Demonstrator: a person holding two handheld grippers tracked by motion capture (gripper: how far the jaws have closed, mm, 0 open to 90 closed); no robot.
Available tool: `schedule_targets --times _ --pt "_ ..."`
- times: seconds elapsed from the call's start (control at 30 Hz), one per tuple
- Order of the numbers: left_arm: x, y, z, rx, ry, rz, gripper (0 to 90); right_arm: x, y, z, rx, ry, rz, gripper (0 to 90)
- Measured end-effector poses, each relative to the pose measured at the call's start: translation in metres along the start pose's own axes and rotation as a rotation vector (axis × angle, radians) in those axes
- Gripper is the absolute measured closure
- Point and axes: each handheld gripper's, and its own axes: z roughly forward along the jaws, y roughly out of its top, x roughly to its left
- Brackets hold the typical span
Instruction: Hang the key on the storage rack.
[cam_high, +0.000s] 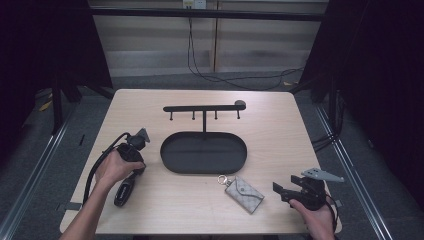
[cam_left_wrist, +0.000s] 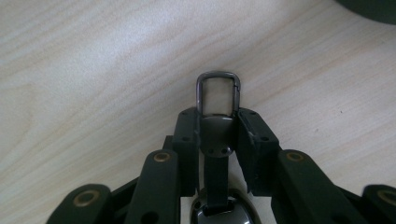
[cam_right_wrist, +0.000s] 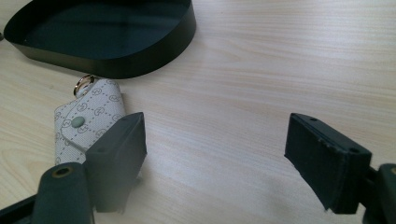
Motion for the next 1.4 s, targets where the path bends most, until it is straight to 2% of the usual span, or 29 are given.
schedule_targets --times 0.17,0.3,0.33,0.43,0.67,0.73,0.87,1.0,1.13,1.4 --pt "0.003 -0.003 -0.010 -0.015 -0.016 -0.014 70.9 0.000 0.000 0.000 0.003 -0.002 0.002 20.3" --pt "0.001 -0.003 -0.021 -0.027 -0.009 -0.001 70.9 0.000 0.000 0.000 0.002 -0.004 0.001 20.4" --pt "0.000 -0.003 -0.024 -0.030 -0.018 0.003 70.9 0.000 0.000 0.000 0.001 -0.005 0.001 20.3" --pt "0.000 -0.003 -0.033 -0.057 0.003 0.006 70.9 0.000 0.000 0.000 0.001 -0.004 0.002 20.3" --pt "-0.002 -0.005 -0.051 -0.085 0.000 0.021 70.9 0.000 0.000 0.000 0.002 -0.006 0.003 20.3" --pt "-0.003 -0.006 -0.056 -0.096 0.010 0.014 70.9 0.000 0.000 0.000 0.001 -0.006 0.002 20.3" --pt "-0.003 -0.008 -0.066 -0.102 -0.007 0.016 70.9 0.000 0.000 0.000 0.001 -0.007 0.006 20.3" --pt "-0.004 -0.011 -0.076 -0.123 -0.010 0.042 70.9 0.000 0.000 0.000 0.004 -0.007 0.010 20.3" --pt "-0.003 -0.012 -0.082 -0.135 -0.018 0.051 70.9 0.000 0.000 0.000 0.004 -0.007 0.010 20.3" --pt "-0.001 -0.015 -0.095 -0.154 -0.026 0.042 70.9 -0.001 0.000 0.000 0.006 -0.006 0.009 20.3"
